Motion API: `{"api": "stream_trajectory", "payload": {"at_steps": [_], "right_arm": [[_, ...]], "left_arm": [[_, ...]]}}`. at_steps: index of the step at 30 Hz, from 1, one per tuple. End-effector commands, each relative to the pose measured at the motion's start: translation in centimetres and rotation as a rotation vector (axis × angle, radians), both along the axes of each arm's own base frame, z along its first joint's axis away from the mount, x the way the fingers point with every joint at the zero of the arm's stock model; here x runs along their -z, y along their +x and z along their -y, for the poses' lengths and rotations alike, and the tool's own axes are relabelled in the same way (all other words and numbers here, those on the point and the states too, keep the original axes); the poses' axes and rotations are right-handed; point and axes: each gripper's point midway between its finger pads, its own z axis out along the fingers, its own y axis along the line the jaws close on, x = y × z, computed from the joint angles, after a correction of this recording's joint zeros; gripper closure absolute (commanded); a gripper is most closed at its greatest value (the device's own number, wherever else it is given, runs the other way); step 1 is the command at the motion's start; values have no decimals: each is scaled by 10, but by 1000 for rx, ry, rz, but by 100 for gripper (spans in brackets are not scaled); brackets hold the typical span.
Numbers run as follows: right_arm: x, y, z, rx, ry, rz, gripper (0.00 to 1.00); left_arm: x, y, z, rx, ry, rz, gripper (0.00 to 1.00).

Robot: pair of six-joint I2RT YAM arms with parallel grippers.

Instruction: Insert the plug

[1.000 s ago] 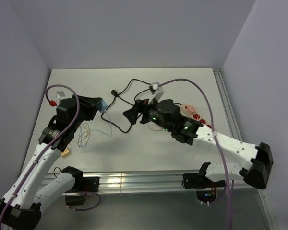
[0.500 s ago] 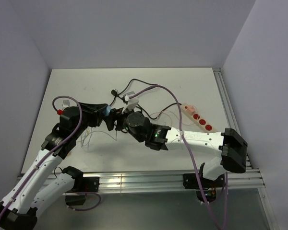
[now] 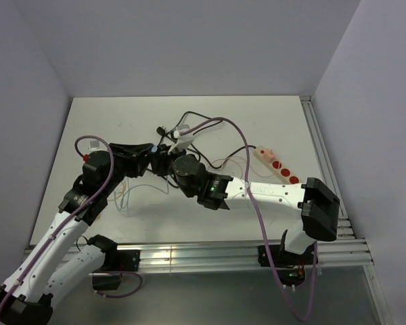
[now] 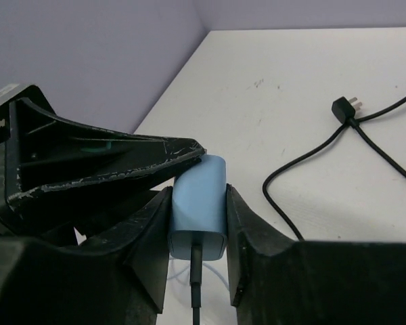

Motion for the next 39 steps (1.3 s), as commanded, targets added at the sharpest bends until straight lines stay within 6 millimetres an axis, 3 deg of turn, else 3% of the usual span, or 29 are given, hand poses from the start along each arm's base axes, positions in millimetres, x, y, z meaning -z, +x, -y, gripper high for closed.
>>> {"api": "stream_trajectory", "payload": {"at_steps": [1,2,4,5,7,8,9,13,14,15,16,18,19,21,25,31,37,39], "right_arm": [[-40,10,-4,30,73,65,82],[-36,10,-4,27,52,54,98],[-44,18,1,45,39,43,100],[-32,22,10,79,-25,14,100],[-31,25,25,83,-65,-11,100],[-30,27,32,81,-82,-32,100],[-30,29,40,82,-93,-50,100],[-30,35,97,146,-181,-85,100],[-20,33,111,157,-243,-111,100],[-27,31,123,160,-254,-110,100],[-19,32,141,167,-310,-140,100],[-29,29,160,163,-332,-149,100],[-18,24,174,147,-401,-185,100],[-19,29,202,176,-453,-203,100],[-8,20,260,221,-627,-246,100],[-10,8,312,276,-769,-319,100],[-25,12,361,453,-742,-335,100],[-14,15,375,463,-762,-369,100]], "left_arm": [[-13,-3,8,39,-43,44,100],[-14,-3,8,43,-32,56,93],[-13,-3,8,49,-11,67,63],[-11,-3,5,49,42,85,26],[-15,1,-9,-5,123,99,4],[-11,1,-15,-23,176,88,1],[-1,-1,-22,-39,228,49,0],[-10,1,-47,-115,379,91,0],[-10,0,-53,-138,406,101,1],[-9,0,-55,-139,415,107,1],[-12,-1,-55,-141,411,136,1],[-12,-2,-51,-114,422,179,0],[-6,-2,-49,-99,423,185,1],[-14,-4,-42,-66,405,242,1],[-18,-8,-29,6,456,326,5],[-37,-24,-7,129,479,449,8],[-32,-32,3,182,514,471,8],[-32,-36,7,201,518,480,8]]}}
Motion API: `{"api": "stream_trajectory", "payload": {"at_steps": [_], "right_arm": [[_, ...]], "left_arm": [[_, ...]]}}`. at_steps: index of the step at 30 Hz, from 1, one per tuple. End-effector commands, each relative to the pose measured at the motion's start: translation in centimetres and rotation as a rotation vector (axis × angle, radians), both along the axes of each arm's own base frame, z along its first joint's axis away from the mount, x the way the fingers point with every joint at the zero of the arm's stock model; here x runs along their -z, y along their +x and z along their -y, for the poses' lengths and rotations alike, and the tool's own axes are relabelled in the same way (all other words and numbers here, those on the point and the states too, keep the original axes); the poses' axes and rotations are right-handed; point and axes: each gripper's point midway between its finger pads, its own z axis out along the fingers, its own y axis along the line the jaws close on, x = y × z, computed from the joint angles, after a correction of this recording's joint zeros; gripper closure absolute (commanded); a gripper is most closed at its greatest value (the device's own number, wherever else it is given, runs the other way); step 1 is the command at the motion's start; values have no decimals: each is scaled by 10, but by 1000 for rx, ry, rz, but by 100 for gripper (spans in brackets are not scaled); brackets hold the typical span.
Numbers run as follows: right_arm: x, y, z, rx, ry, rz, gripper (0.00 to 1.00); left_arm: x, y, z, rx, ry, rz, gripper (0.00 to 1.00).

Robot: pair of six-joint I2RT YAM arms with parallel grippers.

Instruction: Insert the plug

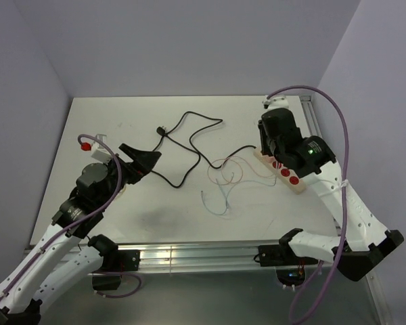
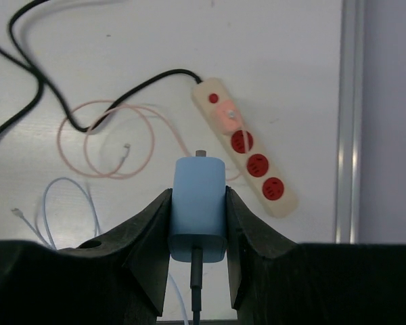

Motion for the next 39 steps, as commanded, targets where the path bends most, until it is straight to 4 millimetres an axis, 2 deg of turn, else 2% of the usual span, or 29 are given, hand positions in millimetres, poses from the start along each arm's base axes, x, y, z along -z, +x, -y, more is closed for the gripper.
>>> {"api": "stream_trajectory", "payload": {"at_steps": [1,3,8,13,15,17,18,19,20,23,30,39], "right_arm": [[2,1,43,91,-41,-4,100],[21,4,58,119,-89,-60,100],[37,19,98,200,-129,-96,100],[60,37,112,172,-176,-197,100],[75,42,117,152,-212,-265,100],[87,45,119,119,-224,-328,100],[102,48,117,64,-238,-396,100],[109,44,121,58,-254,-450,100],[116,48,122,50,-273,-488,100],[127,56,126,22,-301,-525,100],[148,66,127,-112,-365,-571,100],[166,71,116,-218,-308,-588,100]], "left_arm": [[-18,-6,7,49,19,89,8],[-18,-9,10,59,31,92,8],[-14,-11,13,66,80,106,8],[-15,-14,20,89,119,134,8],[-15,-14,23,94,129,143,8],[-16,-14,22,90,145,153,8],[-16,-14,23,90,153,156,8],[-16,-12,21,79,168,161,8],[-16,-12,20,73,173,163,8],[-14,-9,19,62,191,168,7],[-10,-10,26,90,192,155,8],[-1,-4,33,98,211,129,8]]}}
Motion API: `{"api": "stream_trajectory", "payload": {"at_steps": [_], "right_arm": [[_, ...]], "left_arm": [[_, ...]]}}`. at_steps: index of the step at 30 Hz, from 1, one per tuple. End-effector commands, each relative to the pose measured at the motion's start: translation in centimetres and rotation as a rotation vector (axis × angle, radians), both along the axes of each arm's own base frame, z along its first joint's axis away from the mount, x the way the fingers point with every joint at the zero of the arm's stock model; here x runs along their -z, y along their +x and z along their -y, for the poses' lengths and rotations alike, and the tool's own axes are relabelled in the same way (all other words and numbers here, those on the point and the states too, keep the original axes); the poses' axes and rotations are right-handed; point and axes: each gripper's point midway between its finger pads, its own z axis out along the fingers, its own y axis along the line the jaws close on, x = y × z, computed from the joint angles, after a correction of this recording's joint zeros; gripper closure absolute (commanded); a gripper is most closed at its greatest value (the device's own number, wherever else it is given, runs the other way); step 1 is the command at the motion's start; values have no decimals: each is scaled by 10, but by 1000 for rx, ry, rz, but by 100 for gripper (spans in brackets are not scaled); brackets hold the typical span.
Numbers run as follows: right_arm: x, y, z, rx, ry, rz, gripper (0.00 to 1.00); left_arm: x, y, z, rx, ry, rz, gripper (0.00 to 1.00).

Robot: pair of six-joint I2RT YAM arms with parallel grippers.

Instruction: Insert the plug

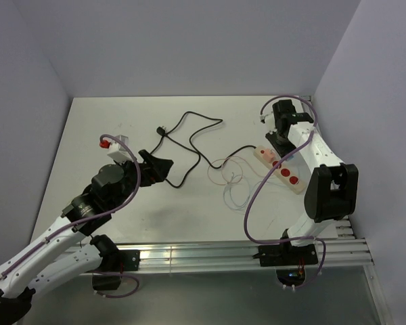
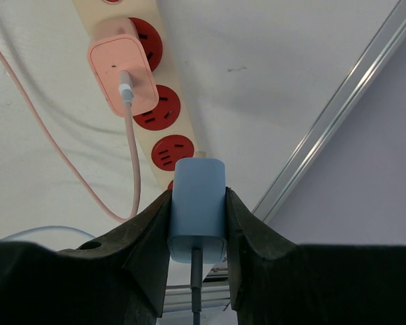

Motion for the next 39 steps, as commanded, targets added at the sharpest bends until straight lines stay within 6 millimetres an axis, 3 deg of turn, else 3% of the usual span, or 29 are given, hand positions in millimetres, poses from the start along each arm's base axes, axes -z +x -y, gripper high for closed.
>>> {"api": "stream_trajectory", "payload": {"at_steps": [1,4,8,14,16,17,24,29,39], "right_arm": [[2,12,-3,-32,55,23,100],[0,11,1,-4,58,37,100],[-4,-8,16,29,8,73,100],[-14,-34,24,-50,-26,145,100],[-18,-34,12,-77,33,171,100],[-18,-37,21,-55,37,166,100],[13,-46,28,-62,12,44,100],[28,-42,15,-117,84,-13,100],[52,-42,13,-126,109,-146,100]], "left_arm": [[-22,3,5,9,-31,52,8],[-20,4,7,11,-26,49,8],[-21,3,9,22,-39,50,8],[-22,-5,15,83,-49,62,8],[-19,-10,19,122,-33,59,8],[-19,-12,20,134,-24,60,8],[-19,-19,20,155,72,74,7],[-14,-25,25,176,91,92,7],[-14,-29,27,176,141,116,5]]}}
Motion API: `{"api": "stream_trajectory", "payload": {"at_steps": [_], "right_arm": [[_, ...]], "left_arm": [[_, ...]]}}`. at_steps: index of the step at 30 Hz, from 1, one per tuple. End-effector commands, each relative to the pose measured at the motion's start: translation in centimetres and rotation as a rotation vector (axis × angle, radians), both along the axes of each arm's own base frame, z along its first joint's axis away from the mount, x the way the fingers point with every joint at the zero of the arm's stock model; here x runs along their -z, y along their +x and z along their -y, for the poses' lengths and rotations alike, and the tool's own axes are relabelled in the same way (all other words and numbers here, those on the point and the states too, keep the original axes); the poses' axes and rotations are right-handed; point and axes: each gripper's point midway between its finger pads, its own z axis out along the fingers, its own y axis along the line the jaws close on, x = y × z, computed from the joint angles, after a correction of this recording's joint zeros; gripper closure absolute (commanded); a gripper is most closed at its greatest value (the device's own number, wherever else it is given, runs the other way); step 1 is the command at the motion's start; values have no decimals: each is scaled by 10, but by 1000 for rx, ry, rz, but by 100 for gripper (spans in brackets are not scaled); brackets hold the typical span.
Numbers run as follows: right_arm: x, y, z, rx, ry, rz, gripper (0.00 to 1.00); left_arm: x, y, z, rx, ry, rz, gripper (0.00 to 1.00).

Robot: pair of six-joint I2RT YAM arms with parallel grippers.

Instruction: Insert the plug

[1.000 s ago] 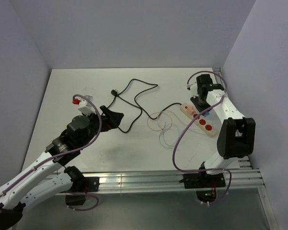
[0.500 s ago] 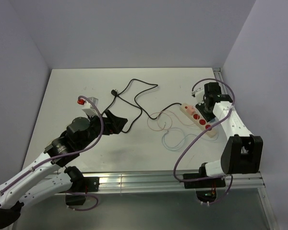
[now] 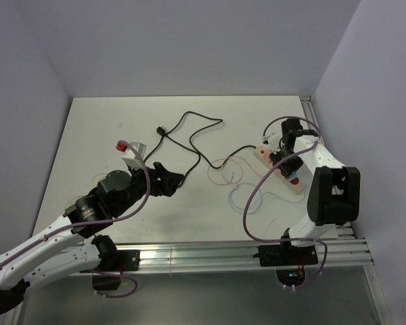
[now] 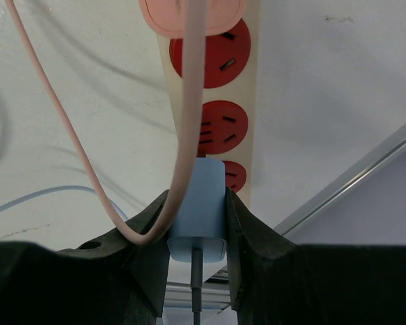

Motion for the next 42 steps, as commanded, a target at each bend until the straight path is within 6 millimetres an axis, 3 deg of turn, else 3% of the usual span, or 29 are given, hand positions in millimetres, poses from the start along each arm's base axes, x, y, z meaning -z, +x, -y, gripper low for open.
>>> {"api": "stream_trajectory", "payload": {"at_steps": [1,15,26,42], "right_arm": [[-9,12,1,-18,7,14,100],[-26,20,2,-9,-7,79,100],[-14,31,-3,-16,10,75,100],[-1,28,-15,-40,69,16,100]], "left_arm": [[-18,4,-5,-28,8,56,5],[-15,2,0,-17,11,51,5],[-11,3,1,-23,18,42,5],[-9,4,0,-27,23,38,5]]}}
